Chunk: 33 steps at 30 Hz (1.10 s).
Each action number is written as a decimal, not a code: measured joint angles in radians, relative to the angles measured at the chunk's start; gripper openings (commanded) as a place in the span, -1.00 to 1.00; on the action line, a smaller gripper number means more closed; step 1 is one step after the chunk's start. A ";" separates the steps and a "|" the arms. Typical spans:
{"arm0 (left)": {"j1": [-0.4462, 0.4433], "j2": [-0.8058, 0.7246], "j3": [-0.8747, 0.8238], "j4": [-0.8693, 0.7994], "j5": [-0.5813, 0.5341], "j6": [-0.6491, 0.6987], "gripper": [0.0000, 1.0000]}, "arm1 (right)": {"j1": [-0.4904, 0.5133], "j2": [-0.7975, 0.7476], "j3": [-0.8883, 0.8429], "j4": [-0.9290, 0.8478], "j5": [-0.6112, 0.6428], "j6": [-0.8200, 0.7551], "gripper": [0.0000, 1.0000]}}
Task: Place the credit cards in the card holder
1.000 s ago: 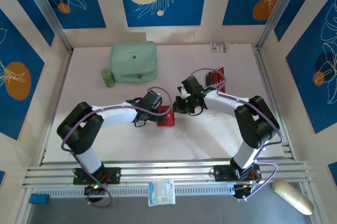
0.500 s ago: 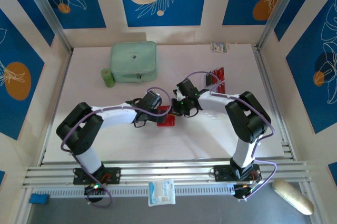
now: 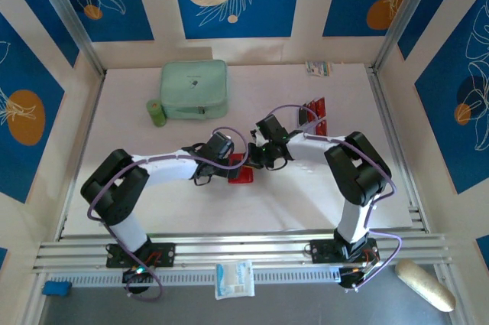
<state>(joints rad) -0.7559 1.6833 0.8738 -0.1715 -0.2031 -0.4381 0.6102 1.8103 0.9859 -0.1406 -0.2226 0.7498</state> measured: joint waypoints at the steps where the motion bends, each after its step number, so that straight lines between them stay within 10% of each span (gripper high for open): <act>1: 0.000 0.000 0.000 0.000 0.000 0.000 1.00 | 0.000 -0.001 -0.009 0.016 -0.003 0.003 -1.00; 33: -0.002 -0.031 -0.019 -0.021 -0.007 -0.001 1.00 | 0.005 -0.038 -0.119 0.182 0.008 0.044 -1.00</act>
<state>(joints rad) -0.7574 1.6520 0.8543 -0.1925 -0.2104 -0.4393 0.6151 1.7725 0.8669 0.0410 -0.2150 0.7937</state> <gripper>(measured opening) 0.998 0.061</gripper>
